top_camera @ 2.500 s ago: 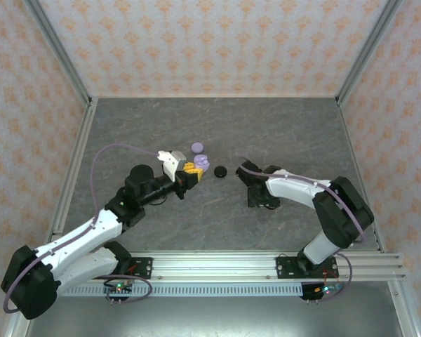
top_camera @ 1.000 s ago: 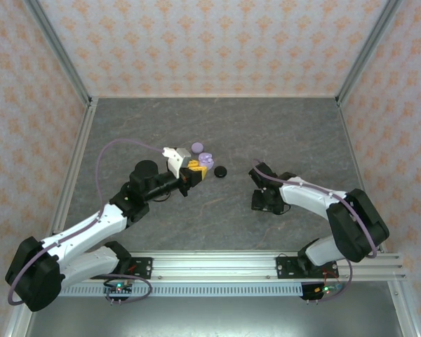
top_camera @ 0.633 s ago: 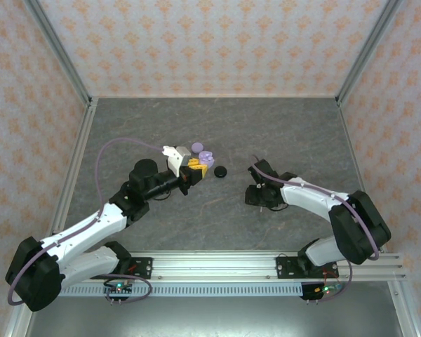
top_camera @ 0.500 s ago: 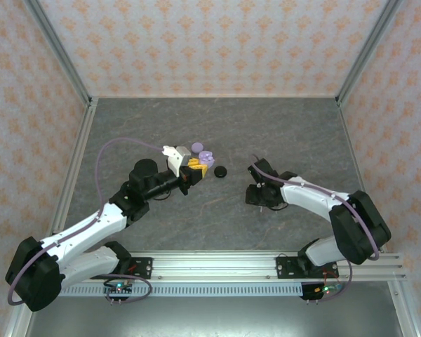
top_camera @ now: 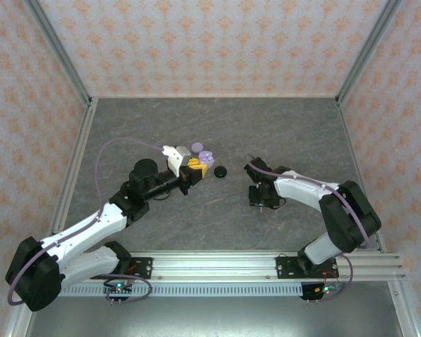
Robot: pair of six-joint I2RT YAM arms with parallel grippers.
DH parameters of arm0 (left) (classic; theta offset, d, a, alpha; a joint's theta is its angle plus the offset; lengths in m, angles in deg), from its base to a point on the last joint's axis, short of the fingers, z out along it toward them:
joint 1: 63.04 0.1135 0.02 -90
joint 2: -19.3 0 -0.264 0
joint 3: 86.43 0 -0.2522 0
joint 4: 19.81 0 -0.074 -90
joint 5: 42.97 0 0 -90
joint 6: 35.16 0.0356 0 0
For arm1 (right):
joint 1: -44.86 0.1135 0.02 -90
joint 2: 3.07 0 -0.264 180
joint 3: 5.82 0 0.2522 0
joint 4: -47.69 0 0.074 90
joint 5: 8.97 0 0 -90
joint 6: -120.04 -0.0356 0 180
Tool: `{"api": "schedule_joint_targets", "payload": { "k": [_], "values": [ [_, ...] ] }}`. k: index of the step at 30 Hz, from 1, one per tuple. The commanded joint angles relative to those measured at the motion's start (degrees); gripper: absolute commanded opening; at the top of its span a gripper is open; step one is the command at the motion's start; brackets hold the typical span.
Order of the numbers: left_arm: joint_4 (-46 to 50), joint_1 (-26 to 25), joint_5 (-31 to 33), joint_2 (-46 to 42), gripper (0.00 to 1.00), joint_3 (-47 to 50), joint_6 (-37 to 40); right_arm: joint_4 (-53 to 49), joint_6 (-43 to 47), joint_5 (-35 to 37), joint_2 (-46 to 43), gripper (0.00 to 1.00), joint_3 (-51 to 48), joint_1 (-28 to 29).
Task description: Insert wireless bluetooth earbuds into charging case
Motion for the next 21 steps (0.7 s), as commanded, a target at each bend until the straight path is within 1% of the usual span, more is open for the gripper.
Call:
{"api": "schedule_joint_targets", "payload": {
  "k": [1,9,17,21],
  "values": [
    [-0.81,-0.39,-0.67,-0.12,0.03,-1.48,1.19,-3.12,0.4,1.27,1.07,0.31,0.61,0.12],
    [-1.12,-0.43,-0.8,-0.02,0.03,-1.39,1.0,-3.37,0.87,-0.4,-0.14,0.2,0.08,0.14],
    [-1.16,-0.46,-0.8,-0.2,0.03,-1.22,0.87,-2.67,1.58,-0.08,-7.59,0.18,0.67,0.13],
    [-1.47,-0.44,-0.85,-0.12,0.03,-1.09,0.49,-1.29,1.9,-1.75,-11.31,0.17,1.95,0.12]
  ]
}}
